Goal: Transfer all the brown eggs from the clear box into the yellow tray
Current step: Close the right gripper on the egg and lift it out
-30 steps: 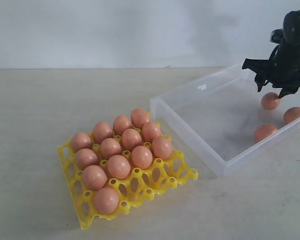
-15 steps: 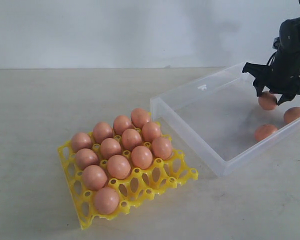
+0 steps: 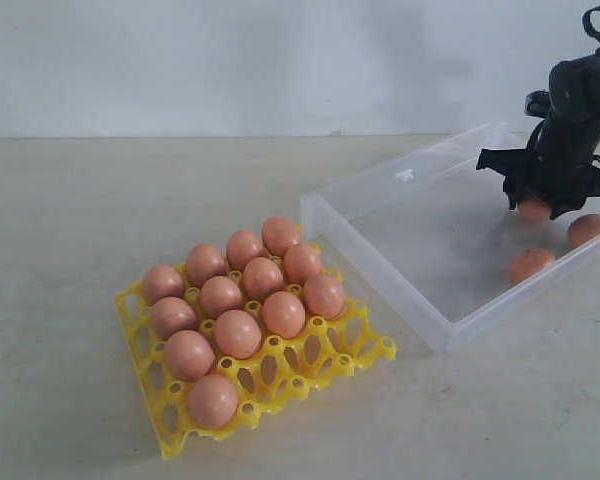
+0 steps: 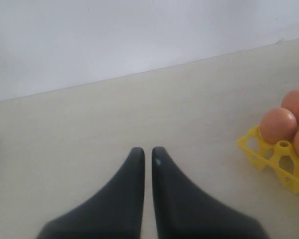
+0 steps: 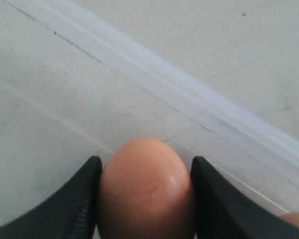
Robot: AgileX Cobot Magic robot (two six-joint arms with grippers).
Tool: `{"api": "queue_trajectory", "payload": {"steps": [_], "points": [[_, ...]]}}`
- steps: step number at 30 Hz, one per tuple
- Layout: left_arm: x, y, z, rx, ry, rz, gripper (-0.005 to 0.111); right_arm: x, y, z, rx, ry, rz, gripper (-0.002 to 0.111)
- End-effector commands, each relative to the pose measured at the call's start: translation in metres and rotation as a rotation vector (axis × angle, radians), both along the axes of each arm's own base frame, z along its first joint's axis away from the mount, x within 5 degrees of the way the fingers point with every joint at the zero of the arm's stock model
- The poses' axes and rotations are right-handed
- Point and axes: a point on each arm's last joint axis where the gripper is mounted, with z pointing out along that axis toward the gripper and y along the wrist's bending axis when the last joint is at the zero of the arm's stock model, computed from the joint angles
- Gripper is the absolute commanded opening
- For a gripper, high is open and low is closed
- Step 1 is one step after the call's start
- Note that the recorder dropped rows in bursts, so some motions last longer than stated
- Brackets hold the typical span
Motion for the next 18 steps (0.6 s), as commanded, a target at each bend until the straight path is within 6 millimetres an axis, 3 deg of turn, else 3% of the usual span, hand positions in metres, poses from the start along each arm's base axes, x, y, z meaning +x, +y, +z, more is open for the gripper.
{"api": "queue_trajectory", "payload": {"steps": [1, 9, 13, 18], "points": [[0.0, 0.0, -0.001, -0.005, 0.0, -0.007, 0.004, -0.005, 0.0, 0.015, -0.035, 0.034, 0.096, 0.0], [0.0, 0.0, -0.001, -0.005, 0.0, -0.007, 0.004, -0.013, 0.002, 0.091, -0.084, -0.122, 0.186, 0.0], [0.0, 0.0, -0.001, -0.005, 0.0, -0.007, 0.004, -0.021, 0.017, 0.123, 0.08, -0.208, 0.162, 0.0], [0.0, 0.0, -0.001, -0.005, 0.0, -0.007, 0.004, -0.037, 0.042, 0.146, 0.158, -0.307, 0.315, 0.0]]}}
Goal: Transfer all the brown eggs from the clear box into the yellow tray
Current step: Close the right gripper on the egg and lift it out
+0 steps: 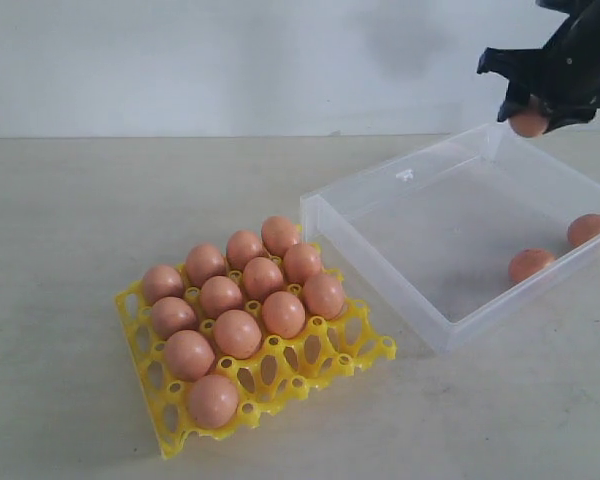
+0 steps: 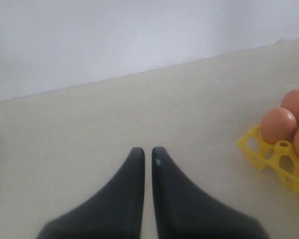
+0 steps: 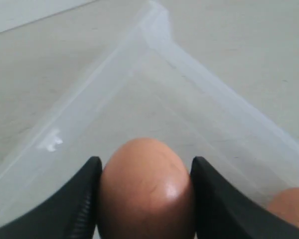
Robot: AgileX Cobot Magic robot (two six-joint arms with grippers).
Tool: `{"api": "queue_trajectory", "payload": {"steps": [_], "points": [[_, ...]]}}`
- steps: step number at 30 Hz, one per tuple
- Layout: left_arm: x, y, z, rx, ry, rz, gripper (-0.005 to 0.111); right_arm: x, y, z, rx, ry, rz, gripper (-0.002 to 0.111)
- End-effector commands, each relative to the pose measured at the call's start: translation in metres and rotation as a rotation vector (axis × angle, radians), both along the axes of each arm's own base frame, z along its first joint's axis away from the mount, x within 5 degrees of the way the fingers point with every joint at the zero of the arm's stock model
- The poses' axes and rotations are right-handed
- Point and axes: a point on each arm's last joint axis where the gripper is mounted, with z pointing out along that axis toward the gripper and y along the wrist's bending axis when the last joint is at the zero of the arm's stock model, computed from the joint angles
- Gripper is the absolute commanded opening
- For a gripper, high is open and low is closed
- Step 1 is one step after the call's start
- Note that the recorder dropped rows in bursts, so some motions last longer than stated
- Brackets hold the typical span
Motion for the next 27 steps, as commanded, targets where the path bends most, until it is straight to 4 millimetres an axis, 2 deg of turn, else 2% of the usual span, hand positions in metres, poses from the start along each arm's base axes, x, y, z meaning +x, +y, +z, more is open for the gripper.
{"api": "queue_trajectory", "payload": {"steps": [1, 5, 10, 13, 15, 17, 20, 22, 24, 27], "points": [[0.0, 0.0, -0.001, -0.005, 0.0, -0.007, 0.004, -0.02, 0.019, 0.023, 0.028, -0.104, 0.104, 0.0], [0.0, 0.0, -0.001, -0.005, 0.0, -0.007, 0.004, -0.048, 0.026, 0.031, -0.002, -0.247, 0.079, 0.0], [0.0, 0.0, -0.001, -0.005, 0.0, -0.007, 0.004, -0.107, 0.041, 0.028, -0.113, -0.429, 0.131, 0.0], [0.0, 0.0, -0.001, -0.005, 0.0, -0.007, 0.004, -0.143, 0.05, 0.034, -0.173, -0.591, 0.147, 0.0], [0.0, 0.0, -0.001, -0.005, 0.0, -0.007, 0.004, -0.163, 0.055, 0.038, -0.175, -0.695, 0.132, 0.0], [0.0, 0.0, -0.001, -0.005, 0.0, -0.007, 0.004, -0.18, 0.057, 0.044, -0.101, -0.793, 0.068, 0.0], [0.0, 0.0, -0.001, -0.005, 0.0, -0.007, 0.004, -0.194, 0.058, 0.051, 0.068, -0.858, -0.034, 0.0], [0.0, 0.0, -0.001, -0.005, 0.0, -0.007, 0.004, -0.197, 0.06, 0.054, 0.14, -0.873, -0.056, 0.0], [0.0, 0.0, -0.001, -0.005, 0.0, -0.007, 0.004, -0.194, 0.063, 0.055, 0.187, -0.9, -0.042, 0.0], [0.0, 0.0, -0.001, -0.005, 0.0, -0.007, 0.004, -0.178, 0.063, 0.043, 0.181, -0.938, 0.025, 0.0]]}}
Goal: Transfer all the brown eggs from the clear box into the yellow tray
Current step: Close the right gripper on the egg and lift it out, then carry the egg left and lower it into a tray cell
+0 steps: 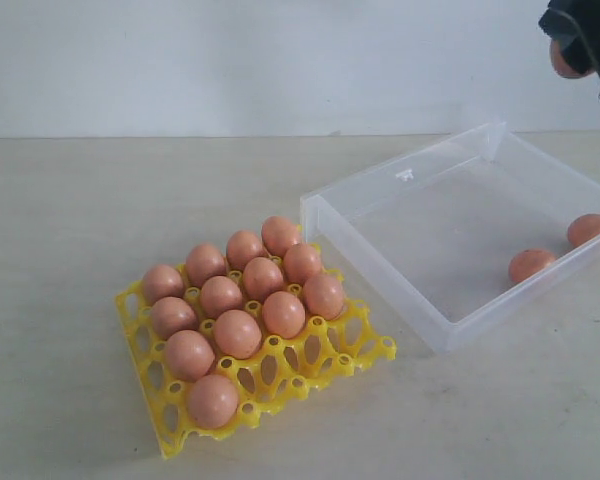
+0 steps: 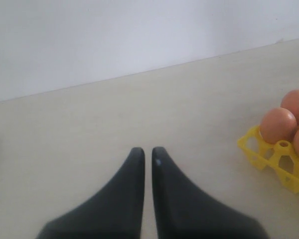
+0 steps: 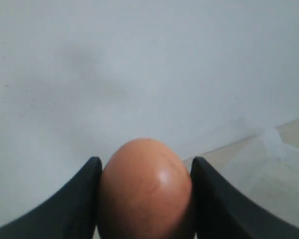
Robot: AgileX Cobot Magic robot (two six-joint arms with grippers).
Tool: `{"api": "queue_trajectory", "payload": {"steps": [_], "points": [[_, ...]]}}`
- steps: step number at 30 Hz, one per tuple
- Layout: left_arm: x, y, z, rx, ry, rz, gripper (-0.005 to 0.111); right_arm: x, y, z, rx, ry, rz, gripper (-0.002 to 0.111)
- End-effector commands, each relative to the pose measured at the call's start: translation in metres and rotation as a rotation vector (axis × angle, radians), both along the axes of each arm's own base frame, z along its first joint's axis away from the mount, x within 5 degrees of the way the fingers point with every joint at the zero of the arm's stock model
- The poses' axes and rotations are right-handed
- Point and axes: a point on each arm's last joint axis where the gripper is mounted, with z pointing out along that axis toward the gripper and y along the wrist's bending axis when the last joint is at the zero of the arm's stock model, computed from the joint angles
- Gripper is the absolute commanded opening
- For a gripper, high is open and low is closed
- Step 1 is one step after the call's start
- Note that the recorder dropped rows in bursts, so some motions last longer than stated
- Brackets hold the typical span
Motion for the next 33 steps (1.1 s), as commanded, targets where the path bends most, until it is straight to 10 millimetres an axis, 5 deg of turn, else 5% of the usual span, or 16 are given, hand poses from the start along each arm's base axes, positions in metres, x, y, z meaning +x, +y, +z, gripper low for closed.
{"api": "queue_trajectory", "payload": {"steps": [1, 6, 9, 12, 22, 28, 33], "points": [[0.0, 0.0, -0.001, -0.005, 0.0, -0.007, 0.004, 0.021, 0.001, -0.016, 0.045, -0.054, 0.076, 0.0], [0.0, 0.0, -0.001, -0.005, 0.0, -0.007, 0.004, 0.055, 0.007, -0.046, 0.286, -0.078, 0.405, 0.0], [0.0, 0.0, -0.001, -0.005, 0.0, -0.007, 0.004, 0.068, 0.024, -0.054, 0.305, -0.117, 0.741, 0.0], [0.0, 0.0, -0.001, -0.005, 0.0, -0.007, 0.004, 0.078, 0.04, -0.071, 0.282, 0.004, 0.884, 0.0], [0.0, 0.0, -0.001, -0.005, 0.0, -0.007, 0.004, 0.03, 0.13, -0.093, -0.085, 0.092, 1.435, 0.0], [0.0, 0.0, -0.001, -0.005, 0.0, -0.007, 0.004, 0.02, 0.149, -0.119, -0.477, 0.182, 1.478, 0.0], [0.0, 0.0, -0.001, -0.005, 0.0, -0.007, 0.004, 0.015, 0.16, -0.121, -0.524, 0.176, 1.497, 0.0]]}}
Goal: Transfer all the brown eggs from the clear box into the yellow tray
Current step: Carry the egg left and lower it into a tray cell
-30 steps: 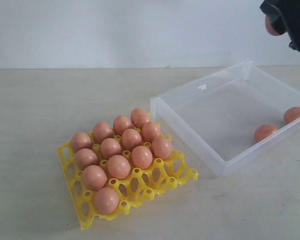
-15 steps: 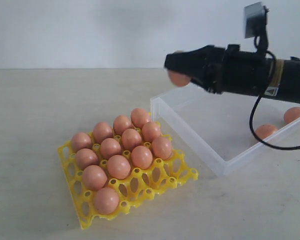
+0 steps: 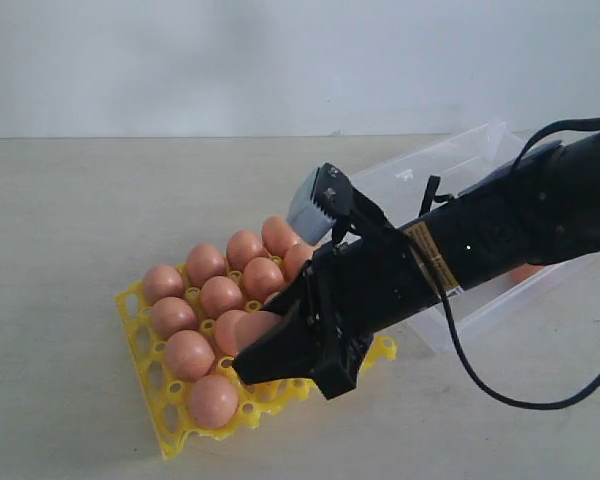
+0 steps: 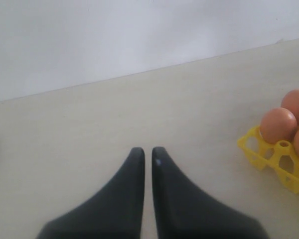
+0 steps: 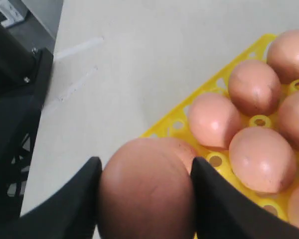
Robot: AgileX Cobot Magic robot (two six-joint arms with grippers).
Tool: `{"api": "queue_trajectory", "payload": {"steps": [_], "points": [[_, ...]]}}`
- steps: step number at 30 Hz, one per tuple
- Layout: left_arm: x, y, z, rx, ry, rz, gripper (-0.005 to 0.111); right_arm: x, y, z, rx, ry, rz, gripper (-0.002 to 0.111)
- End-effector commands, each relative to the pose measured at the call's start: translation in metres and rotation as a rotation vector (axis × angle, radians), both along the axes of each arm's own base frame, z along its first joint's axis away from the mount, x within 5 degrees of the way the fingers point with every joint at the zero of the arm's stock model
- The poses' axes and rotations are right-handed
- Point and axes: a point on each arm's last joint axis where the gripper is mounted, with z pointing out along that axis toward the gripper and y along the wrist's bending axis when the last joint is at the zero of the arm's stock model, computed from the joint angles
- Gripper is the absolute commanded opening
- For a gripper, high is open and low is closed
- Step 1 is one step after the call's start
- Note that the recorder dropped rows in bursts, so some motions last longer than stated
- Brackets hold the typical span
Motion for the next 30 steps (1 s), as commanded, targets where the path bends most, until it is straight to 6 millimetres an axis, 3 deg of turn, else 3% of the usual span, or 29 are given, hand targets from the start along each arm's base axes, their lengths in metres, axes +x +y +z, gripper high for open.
{"api": "queue_trajectory", "payload": {"steps": [1, 7, 12, 18, 25, 30], "points": [[0.0, 0.0, -0.001, -0.005, 0.0, -0.007, 0.004, -0.001, 0.008, 0.001, -0.014, -0.048, 0.002, 0.0], [0.0, 0.0, -0.001, -0.005, 0.0, -0.007, 0.004, 0.009, 0.007, -0.002, -0.016, -0.076, -0.098, 0.0], [0.0, 0.0, -0.001, -0.005, 0.0, -0.007, 0.004, 0.017, 0.013, -0.025, -0.031, -0.151, -0.057, 0.0], [0.0, 0.0, -0.001, -0.005, 0.0, -0.007, 0.004, 0.011, 0.019, -0.037, 0.049, -0.078, 0.02, 0.0], [0.0, 0.0, -0.001, -0.005, 0.0, -0.007, 0.004, 0.019, 0.018, -0.055, 0.017, -0.054, -0.054, 0.0], [0.0, 0.0, -0.001, -0.005, 0.0, -0.007, 0.004, 0.018, 0.018, -0.056, 0.019, -0.047, -0.05, 0.0]]}}
